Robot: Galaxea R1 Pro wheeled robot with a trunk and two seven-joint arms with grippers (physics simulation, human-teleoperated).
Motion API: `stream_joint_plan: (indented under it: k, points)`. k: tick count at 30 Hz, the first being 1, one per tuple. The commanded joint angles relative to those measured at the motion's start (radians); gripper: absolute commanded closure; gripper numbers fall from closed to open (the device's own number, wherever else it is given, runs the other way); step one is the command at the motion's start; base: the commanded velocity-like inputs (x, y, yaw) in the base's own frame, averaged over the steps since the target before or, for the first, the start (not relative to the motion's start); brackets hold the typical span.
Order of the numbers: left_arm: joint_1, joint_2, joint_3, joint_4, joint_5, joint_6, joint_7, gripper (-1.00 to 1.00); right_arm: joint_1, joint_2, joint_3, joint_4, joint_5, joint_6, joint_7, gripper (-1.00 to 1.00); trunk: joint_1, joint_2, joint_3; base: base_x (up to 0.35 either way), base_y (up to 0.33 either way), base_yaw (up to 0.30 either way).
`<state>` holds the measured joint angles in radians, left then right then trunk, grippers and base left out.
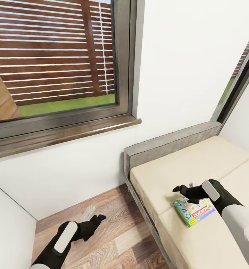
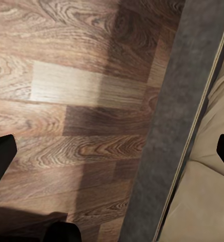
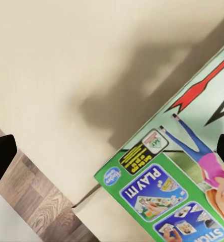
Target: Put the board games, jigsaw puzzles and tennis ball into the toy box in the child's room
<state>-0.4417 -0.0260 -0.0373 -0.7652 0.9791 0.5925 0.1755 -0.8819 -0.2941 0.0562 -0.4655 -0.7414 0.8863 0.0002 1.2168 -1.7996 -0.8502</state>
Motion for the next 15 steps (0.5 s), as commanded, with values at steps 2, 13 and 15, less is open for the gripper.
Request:
stream_joint_plan:
  k: [2,13,15]
  points:
    - [0.003,0.000,-0.002,-0.002,0.011,0.000,0.009,-1.00,0.000,-0.002,0.005,-0.001,-0.002,0.004,0.000,-1.00,0.000,0.000,-0.001,0.000,0.000,0.009]
    - [0.012,0.000,-0.002,-0.002,0.010,-0.005,0.009,-1.00,-0.002,-0.010,0.000,-0.002,0.000,0.010,0.000,-1.00,0.000,0.000,-0.001,0.000,0.000,0.002]
    - [0.013,0.000,-0.002,-0.002,0.010,-0.006,0.009,-1.00,-0.002,-0.012,-0.002,-0.002,0.000,0.010,-0.001,-1.00,0.000,0.000,-0.001,0.000,0.000,-0.044]
